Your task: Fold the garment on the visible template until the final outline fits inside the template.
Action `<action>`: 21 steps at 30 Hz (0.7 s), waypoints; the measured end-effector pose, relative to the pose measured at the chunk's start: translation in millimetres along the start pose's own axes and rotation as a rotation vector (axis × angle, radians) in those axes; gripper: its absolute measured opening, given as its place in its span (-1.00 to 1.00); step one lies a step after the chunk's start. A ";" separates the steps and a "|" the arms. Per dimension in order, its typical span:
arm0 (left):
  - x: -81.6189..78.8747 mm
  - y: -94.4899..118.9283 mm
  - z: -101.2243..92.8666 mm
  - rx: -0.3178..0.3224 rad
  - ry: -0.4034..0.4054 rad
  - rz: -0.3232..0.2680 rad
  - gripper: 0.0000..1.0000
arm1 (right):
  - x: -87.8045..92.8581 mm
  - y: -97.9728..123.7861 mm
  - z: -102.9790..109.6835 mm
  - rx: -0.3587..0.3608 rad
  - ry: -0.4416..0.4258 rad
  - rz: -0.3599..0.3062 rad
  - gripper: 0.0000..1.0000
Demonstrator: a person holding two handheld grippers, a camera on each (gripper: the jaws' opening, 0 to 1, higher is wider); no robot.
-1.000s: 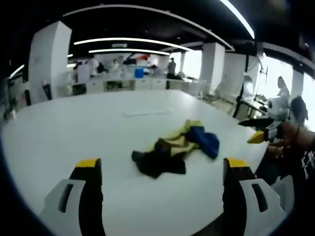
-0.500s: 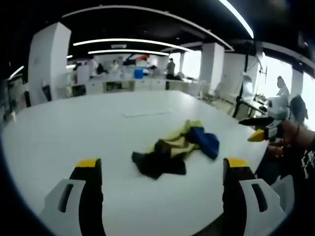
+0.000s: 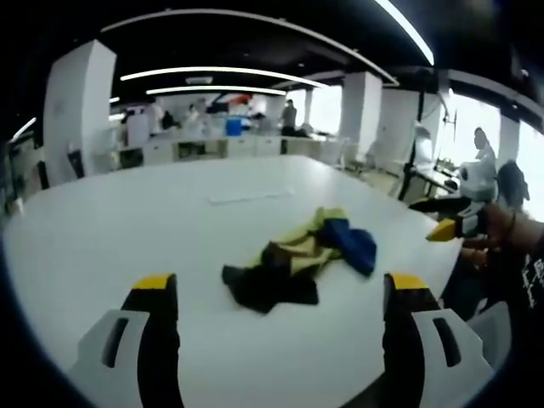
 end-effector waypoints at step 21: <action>-0.6 -29.0 2.7 0.059 0.023 0.008 0.68 | -11.1 -26.9 -16.4 -0.051 0.033 0.003 0.89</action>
Point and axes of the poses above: the point that each gripper's makers call its tool centre point, and the gripper's own axes: y roughly backward along the fingers, z roughly to its left, x roughly out of its underside, the point moved 5 cm from there along y, roughly backward along the fingers, and after that the axes turned 2 degrees about y, right-handed, at the moved point
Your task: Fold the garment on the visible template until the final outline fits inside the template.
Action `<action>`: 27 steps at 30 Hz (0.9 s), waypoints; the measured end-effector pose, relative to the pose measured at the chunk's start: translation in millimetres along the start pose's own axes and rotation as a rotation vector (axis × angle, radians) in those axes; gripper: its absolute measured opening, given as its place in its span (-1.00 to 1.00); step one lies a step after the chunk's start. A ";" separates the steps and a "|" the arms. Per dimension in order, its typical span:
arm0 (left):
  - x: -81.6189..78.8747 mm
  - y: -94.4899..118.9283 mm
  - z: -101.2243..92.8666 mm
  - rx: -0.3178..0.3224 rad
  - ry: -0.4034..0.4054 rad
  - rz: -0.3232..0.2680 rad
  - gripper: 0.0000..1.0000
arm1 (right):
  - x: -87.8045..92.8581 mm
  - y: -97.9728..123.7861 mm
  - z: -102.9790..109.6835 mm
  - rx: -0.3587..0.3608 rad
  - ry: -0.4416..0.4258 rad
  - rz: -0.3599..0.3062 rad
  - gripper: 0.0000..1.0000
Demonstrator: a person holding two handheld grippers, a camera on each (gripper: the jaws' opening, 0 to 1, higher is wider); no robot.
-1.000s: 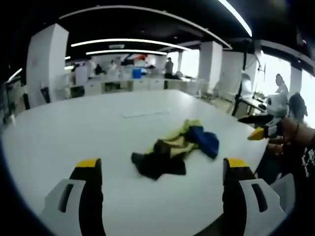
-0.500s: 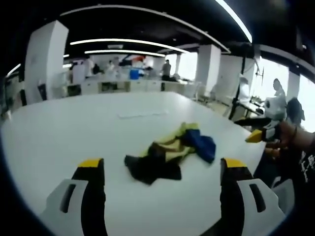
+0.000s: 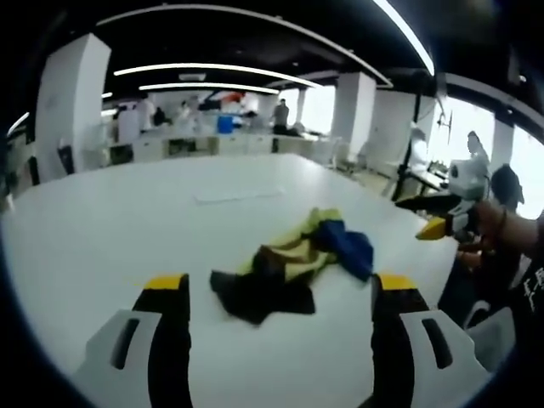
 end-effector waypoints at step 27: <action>6.2 -62.0 5.6 0.069 0.011 0.059 0.27 | 5.0 -56.1 -35.3 -0.095 0.010 0.066 0.53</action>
Point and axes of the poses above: the point that each gripper's makers call its tool centre point, and the gripper's own axes: y roughly backward along the fingers, z roughly to its left, x roughly out of its underside, the point moved 5 cm from there along y, roughly backward along the fingers, and after that the axes turned 2 degrees about y, right-handed, at the moved point
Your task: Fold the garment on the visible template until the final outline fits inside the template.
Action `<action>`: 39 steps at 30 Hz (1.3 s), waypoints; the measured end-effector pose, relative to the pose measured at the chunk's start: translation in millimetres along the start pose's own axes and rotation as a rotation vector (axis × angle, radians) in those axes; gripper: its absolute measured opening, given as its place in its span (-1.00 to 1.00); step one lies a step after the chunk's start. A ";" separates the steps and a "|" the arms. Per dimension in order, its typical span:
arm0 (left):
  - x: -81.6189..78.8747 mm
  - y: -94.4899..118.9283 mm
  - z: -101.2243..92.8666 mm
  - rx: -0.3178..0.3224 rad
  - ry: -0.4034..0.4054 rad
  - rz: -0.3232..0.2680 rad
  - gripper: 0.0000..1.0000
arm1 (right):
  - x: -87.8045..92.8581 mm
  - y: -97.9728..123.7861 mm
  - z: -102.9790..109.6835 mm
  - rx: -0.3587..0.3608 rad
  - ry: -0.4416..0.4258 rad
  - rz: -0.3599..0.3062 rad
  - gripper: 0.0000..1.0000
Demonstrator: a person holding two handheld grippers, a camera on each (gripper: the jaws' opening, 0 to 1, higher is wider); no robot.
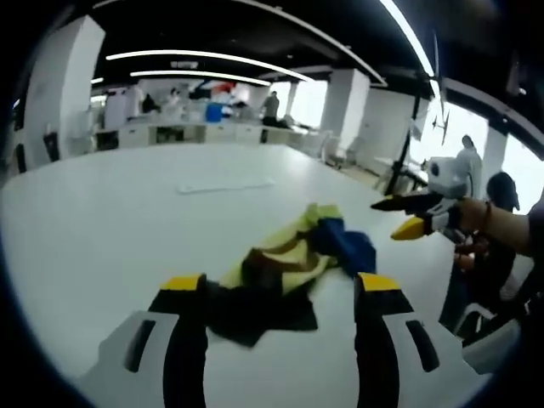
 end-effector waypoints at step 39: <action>25.0 -49.0 15.1 0.031 -0.050 0.097 -0.49 | 28.9 -49.9 -42.1 -0.043 0.017 0.108 -0.56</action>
Point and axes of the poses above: the point that each gripper's makers call its tool centre point, and the gripper's own axes: y roughly backward along the fingers, z roughly to its left, x roughly out of its underside, the point moved 5 cm from there along y, roughly backward along the fingers, and after that the axes turned 2 degrees about y, right-handed, at the moved point
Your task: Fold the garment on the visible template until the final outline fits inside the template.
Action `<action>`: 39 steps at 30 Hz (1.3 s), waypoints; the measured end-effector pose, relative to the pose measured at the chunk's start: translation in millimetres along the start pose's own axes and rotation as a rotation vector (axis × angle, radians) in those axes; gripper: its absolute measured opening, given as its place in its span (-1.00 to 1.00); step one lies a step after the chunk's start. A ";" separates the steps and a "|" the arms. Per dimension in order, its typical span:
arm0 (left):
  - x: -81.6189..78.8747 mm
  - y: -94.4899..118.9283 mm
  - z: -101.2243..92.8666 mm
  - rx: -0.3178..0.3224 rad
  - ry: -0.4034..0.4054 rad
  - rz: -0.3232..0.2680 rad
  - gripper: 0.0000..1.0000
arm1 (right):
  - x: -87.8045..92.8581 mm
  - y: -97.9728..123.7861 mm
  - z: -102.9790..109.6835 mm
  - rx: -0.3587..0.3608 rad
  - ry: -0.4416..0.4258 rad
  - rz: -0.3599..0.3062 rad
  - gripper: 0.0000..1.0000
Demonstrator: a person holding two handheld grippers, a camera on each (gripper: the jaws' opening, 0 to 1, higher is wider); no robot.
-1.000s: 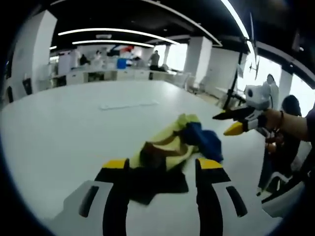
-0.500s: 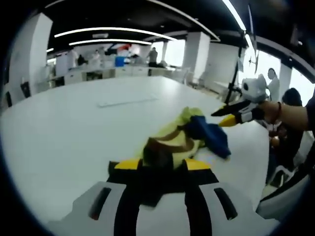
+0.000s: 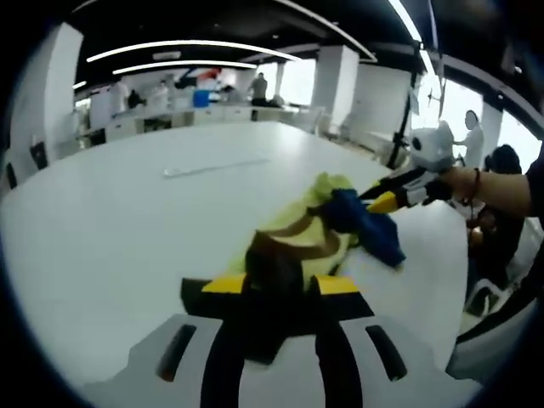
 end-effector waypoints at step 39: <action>-0.6 12.0 5.0 -0.082 -0.072 0.005 -1.00 | -6.5 36.2 8.5 0.086 -0.054 -0.051 -1.00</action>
Point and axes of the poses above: the point that each gripper's makers call its tool centre point, and the gripper's own axes: y roughly backward along the fingers, z roughly to its left, x roughly out of its underside, the point moved 5 cm from there along y, roughly backward along the fingers, and after that the axes turned 2 degrees about y, right-handed, at the moved point
